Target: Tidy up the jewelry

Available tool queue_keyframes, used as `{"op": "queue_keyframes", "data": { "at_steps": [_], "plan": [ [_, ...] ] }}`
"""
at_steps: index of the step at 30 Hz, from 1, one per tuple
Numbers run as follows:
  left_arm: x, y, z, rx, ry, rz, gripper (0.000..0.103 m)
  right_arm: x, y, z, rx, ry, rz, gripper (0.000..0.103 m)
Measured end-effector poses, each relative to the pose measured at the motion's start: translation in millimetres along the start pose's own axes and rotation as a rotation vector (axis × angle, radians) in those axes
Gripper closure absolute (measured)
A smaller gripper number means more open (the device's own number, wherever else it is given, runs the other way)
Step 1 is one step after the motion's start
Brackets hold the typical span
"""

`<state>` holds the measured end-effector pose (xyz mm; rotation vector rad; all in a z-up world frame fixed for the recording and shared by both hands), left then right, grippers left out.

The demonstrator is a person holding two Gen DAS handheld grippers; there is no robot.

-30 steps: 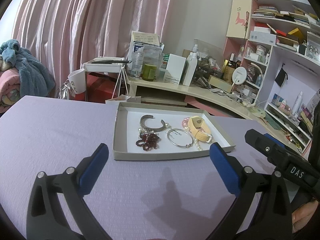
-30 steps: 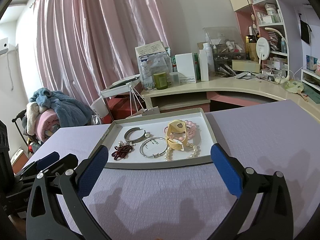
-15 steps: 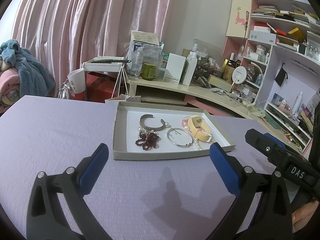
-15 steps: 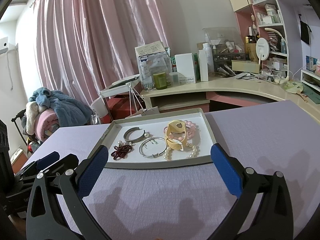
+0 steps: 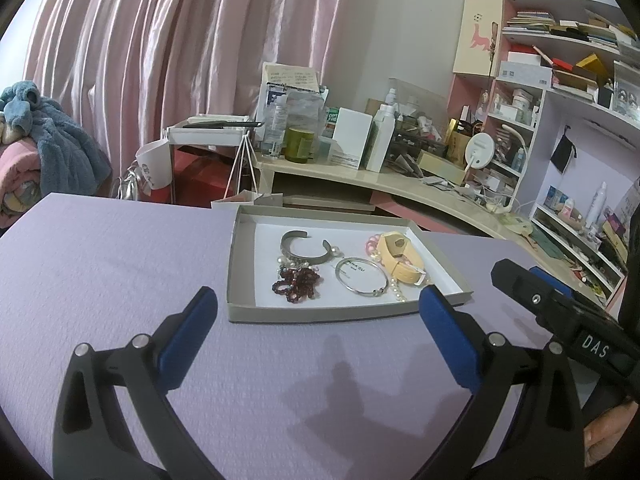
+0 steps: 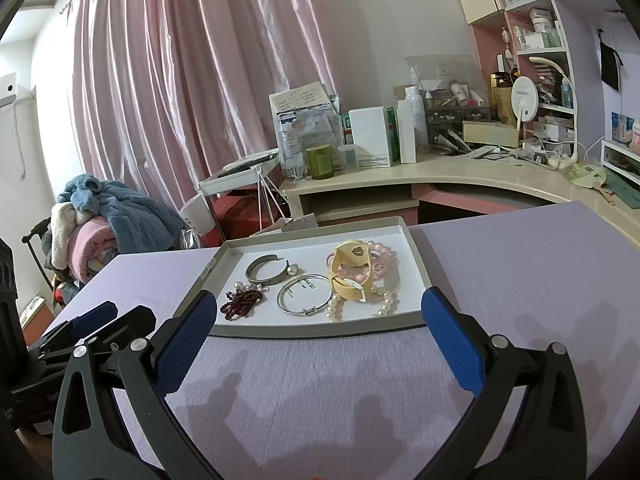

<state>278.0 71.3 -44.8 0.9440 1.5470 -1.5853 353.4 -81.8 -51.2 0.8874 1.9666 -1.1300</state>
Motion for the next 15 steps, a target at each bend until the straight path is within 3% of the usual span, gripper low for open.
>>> {"op": "queue_keyframes", "data": {
  "at_steps": [15],
  "plan": [
    [-0.6,4.3,-3.7,0.003,-0.005,-0.003,0.002,0.0,-0.7,1.1,-0.001,0.000,0.000,0.001]
  ]
}}
Point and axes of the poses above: each gripper's, at about its wrist camera, not at the fingertips, and y roughly the way its jaws point, z to its right, x to its underside, the point moved 6 cm from there along y, roughly the way its jaws point, and after that the axes turned 12 degrees about y, right-handed, at the moved point
